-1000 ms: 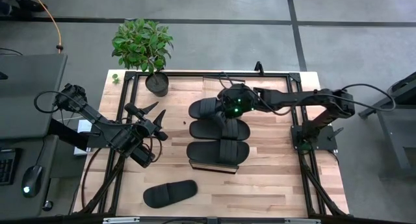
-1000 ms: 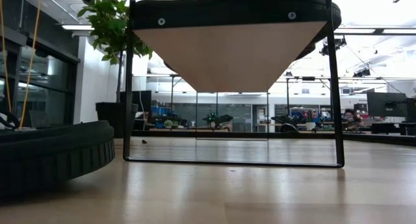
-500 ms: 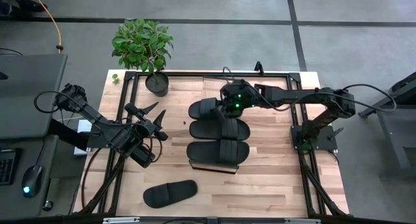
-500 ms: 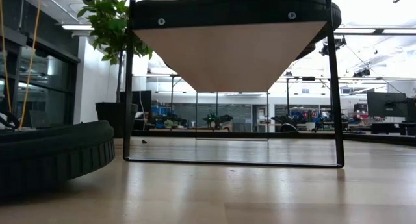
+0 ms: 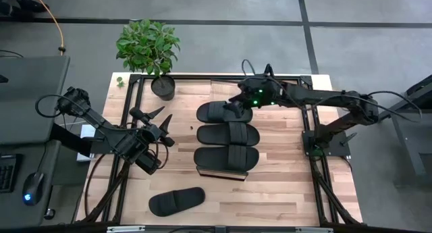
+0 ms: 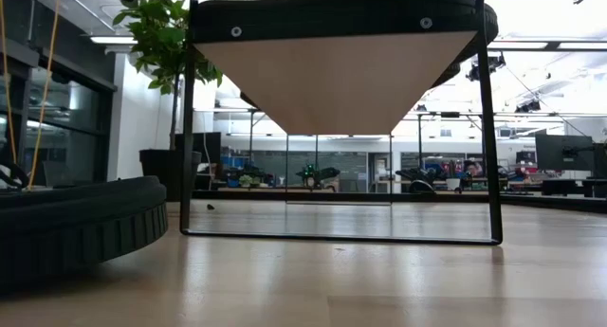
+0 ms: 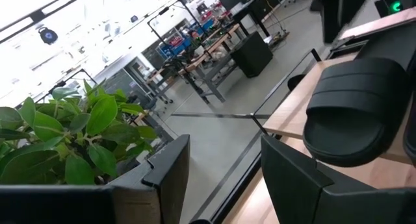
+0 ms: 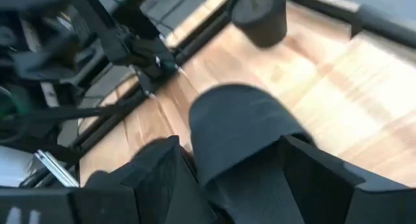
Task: Pick and place slides into the shelf
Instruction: Put the black slide on the shelf
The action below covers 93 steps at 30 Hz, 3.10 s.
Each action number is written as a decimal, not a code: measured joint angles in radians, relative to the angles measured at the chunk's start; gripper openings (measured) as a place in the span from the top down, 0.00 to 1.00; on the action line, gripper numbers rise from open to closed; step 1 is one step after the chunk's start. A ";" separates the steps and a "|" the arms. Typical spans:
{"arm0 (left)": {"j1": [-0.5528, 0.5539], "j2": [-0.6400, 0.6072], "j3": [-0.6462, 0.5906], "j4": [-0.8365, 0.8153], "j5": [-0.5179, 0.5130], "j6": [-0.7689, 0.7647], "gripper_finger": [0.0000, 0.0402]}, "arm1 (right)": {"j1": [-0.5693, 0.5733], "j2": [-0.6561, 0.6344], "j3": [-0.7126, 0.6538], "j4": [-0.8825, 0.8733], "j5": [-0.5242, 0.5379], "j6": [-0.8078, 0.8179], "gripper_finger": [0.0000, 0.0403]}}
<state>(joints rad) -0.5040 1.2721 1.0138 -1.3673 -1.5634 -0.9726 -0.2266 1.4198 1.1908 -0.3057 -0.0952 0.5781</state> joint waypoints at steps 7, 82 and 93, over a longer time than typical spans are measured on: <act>0.000 0.000 0.000 -0.013 0.012 0.007 0.57 | 0.075 -0.090 0.000 0.015 0.074 -0.003 0.37; -0.475 -0.034 0.000 0.660 0.591 -0.096 0.57 | 0.612 -0.020 -0.001 0.022 0.515 0.042 0.37; -0.496 0.099 -0.049 0.669 0.834 -0.551 0.57 | 0.567 -0.013 -0.001 -0.032 0.518 0.004 0.37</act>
<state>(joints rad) -0.9999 1.3712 0.9649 -0.6982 -0.7295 -1.5239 0.3401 1.4071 1.1900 -0.3374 0.4225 0.5823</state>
